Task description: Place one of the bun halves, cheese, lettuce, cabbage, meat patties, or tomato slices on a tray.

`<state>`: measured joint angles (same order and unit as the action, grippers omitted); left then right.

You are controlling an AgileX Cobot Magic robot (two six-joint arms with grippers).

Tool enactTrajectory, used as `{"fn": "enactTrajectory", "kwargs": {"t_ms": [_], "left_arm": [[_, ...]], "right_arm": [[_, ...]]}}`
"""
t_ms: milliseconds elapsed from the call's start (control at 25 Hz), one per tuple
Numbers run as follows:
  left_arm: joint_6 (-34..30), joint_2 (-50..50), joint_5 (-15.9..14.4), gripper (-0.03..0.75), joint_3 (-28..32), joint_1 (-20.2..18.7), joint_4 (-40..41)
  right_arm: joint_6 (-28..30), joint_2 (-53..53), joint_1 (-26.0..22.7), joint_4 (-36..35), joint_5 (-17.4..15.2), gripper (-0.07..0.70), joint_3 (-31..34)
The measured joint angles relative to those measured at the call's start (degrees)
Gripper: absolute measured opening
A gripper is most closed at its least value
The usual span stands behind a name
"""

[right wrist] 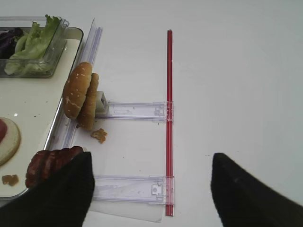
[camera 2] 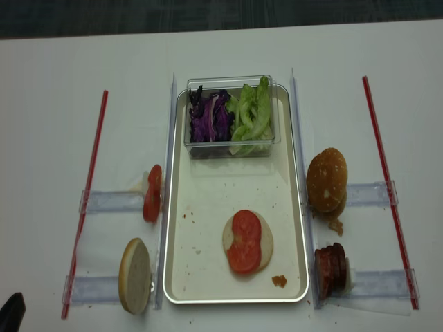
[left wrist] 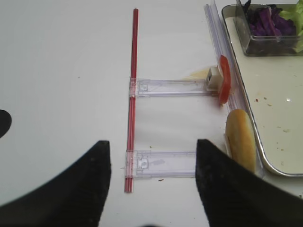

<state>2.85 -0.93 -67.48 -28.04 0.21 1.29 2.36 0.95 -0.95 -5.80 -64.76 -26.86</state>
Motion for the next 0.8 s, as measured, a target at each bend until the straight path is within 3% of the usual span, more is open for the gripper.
{"fn": "enactTrajectory", "kwargs": {"t_ms": [800], "left_arm": [[0.0,0.0,0.0,0.377,0.0,0.0,0.0]], "right_arm": [[0.0,0.0,0.0,0.0,0.0,0.531,0.0]]}}
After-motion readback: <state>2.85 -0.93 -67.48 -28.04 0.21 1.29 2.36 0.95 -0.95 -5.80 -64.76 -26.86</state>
